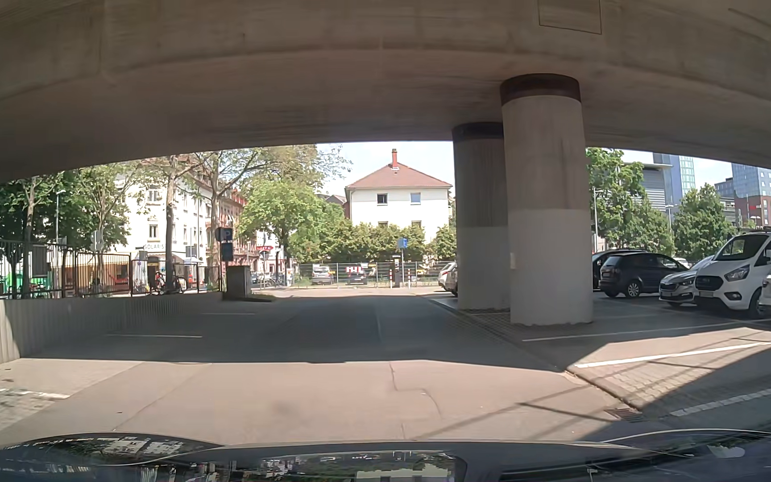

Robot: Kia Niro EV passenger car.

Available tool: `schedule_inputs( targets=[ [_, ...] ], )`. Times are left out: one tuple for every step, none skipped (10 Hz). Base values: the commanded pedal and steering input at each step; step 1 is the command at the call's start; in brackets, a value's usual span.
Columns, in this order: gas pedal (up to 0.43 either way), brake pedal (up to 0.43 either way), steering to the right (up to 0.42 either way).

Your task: Follow the waypoints while adhering to traffic rules and regulations

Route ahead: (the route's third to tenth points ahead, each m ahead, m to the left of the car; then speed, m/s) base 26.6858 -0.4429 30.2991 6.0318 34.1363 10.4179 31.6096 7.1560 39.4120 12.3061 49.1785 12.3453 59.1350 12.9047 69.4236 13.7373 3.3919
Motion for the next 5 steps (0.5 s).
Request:
schedule_inputs(
  targets=[
    [0.0,0.0,-0.004],
    [0.0,0.0,-0.004],
    [0.0,0.0,-0.004],
    [0.0,0.0,-0.004],
    [0.0,0.0,-0.002]
  ],
)
